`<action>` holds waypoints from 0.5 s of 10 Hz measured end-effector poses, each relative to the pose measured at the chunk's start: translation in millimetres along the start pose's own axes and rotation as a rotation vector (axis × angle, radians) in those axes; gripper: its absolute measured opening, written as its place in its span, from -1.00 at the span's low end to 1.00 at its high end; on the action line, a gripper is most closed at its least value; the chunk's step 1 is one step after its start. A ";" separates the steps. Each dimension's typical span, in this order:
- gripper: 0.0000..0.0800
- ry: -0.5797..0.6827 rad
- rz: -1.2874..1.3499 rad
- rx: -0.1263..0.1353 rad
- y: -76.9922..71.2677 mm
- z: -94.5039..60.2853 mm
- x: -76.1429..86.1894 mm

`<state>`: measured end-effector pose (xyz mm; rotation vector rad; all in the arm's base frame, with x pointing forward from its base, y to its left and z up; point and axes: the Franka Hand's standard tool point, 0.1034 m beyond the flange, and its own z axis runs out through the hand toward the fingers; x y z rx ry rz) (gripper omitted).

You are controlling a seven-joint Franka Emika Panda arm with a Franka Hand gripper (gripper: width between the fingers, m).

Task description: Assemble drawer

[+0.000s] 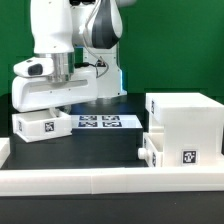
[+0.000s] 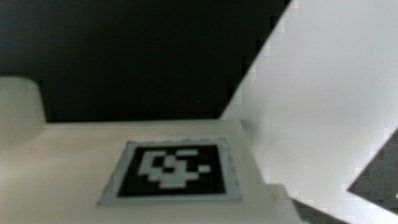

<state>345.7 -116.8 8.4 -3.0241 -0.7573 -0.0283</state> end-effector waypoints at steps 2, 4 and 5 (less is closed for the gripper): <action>-0.90 0.011 -0.001 -0.006 -10.6 -9.2 24.1; -0.89 0.019 -0.043 -0.005 -24.5 -26.3 64.1; -0.89 0.012 -0.043 0.006 -26.4 -30.0 78.1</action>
Offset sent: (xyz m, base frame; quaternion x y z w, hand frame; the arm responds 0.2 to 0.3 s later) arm 0.0517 0.0458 0.0363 -0.0138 -0.0140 -0.0206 0.9996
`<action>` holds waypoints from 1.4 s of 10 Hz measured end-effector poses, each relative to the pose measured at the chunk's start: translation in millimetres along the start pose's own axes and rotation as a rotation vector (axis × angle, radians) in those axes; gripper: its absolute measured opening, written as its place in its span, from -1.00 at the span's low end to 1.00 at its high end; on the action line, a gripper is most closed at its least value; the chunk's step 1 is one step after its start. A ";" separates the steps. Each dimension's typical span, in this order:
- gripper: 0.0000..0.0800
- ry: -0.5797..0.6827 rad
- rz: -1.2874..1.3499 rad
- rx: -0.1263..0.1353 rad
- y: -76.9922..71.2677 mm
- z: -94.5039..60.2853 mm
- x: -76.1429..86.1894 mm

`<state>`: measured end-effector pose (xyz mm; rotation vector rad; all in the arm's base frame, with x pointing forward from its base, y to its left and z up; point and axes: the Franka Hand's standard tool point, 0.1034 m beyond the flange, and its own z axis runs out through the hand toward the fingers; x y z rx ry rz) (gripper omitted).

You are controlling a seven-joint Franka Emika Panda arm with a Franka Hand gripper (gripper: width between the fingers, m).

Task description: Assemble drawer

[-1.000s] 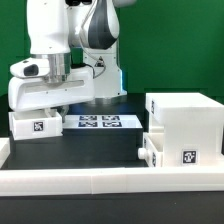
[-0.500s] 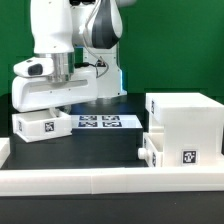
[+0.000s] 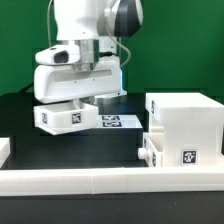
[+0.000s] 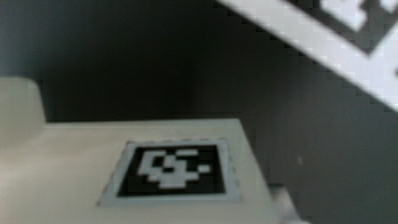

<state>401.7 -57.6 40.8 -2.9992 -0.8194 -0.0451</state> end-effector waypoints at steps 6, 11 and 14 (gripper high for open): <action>-0.89 -0.001 -0.227 0.009 -1.1 -0.5 27.7; -0.89 -0.042 -0.668 0.015 16.0 -10.1 44.0; -0.89 -0.052 -0.850 0.023 17.8 -5.5 41.2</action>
Offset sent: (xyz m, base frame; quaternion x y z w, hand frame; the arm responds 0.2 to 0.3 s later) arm 0.0000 0.0000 0.0000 0.0000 0.0000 -0.1296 0.9916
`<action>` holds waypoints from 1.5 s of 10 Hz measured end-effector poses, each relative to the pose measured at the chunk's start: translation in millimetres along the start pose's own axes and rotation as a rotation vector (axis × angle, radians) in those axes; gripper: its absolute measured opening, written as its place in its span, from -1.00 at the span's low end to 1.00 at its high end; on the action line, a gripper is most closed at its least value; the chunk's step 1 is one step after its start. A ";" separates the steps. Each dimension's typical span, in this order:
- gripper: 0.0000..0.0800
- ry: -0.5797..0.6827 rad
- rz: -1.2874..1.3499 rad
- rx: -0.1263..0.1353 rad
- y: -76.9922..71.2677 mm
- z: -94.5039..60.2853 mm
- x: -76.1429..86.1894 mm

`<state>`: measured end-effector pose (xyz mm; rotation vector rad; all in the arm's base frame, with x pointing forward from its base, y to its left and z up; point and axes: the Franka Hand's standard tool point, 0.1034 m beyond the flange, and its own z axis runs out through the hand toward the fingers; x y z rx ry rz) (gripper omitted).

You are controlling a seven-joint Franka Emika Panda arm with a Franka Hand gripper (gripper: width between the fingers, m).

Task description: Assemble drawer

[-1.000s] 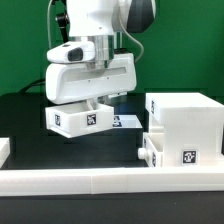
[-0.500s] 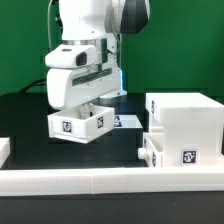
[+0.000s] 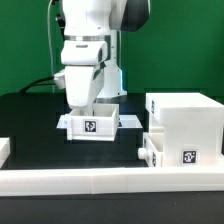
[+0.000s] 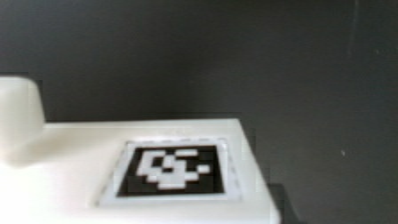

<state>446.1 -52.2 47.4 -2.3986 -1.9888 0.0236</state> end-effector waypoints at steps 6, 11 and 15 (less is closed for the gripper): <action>-0.89 -0.002 -0.086 -0.013 50.7 -4.1 22.9; -0.89 -0.002 -0.096 -0.010 65.8 -11.9 31.1; -0.89 -0.003 -0.090 -0.029 72.6 -14.8 37.3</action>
Offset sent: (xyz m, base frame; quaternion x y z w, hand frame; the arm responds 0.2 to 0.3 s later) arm 0.0574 0.0188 0.0055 0.0140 -0.0167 -0.0388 0.9990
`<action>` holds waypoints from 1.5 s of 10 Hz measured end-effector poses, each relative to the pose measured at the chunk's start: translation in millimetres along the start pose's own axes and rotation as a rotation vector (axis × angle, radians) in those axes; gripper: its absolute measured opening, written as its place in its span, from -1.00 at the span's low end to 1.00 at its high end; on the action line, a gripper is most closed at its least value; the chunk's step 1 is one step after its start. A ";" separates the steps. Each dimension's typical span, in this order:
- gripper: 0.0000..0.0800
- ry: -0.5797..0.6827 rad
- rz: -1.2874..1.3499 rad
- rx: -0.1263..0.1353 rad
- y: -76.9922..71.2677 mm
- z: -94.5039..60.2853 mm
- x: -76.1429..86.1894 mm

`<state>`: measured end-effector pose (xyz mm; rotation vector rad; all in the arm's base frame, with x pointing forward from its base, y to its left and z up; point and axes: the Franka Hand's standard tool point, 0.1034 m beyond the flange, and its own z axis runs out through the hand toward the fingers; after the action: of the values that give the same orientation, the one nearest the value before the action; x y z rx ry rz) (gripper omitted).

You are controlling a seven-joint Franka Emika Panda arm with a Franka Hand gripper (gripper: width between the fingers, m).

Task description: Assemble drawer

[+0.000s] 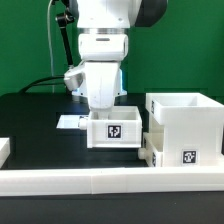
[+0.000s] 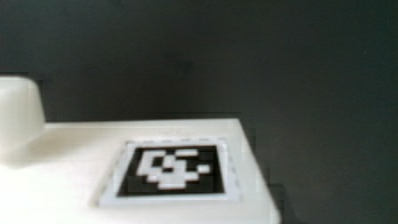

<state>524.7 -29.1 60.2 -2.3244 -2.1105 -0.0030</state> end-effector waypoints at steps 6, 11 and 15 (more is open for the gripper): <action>-0.89 -0.004 -0.062 0.014 2.6 4.7 23.5; -0.89 0.001 -0.053 -0.007 4.4 5.8 24.7; -0.89 0.003 0.000 -0.012 7.8 5.5 36.2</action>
Offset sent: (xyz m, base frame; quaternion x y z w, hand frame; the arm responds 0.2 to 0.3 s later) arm 0.0153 0.0166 -0.0026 0.0068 -0.0265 -0.0584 0.9979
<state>535.9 6.2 54.8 -2.3296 -2.1153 -0.0193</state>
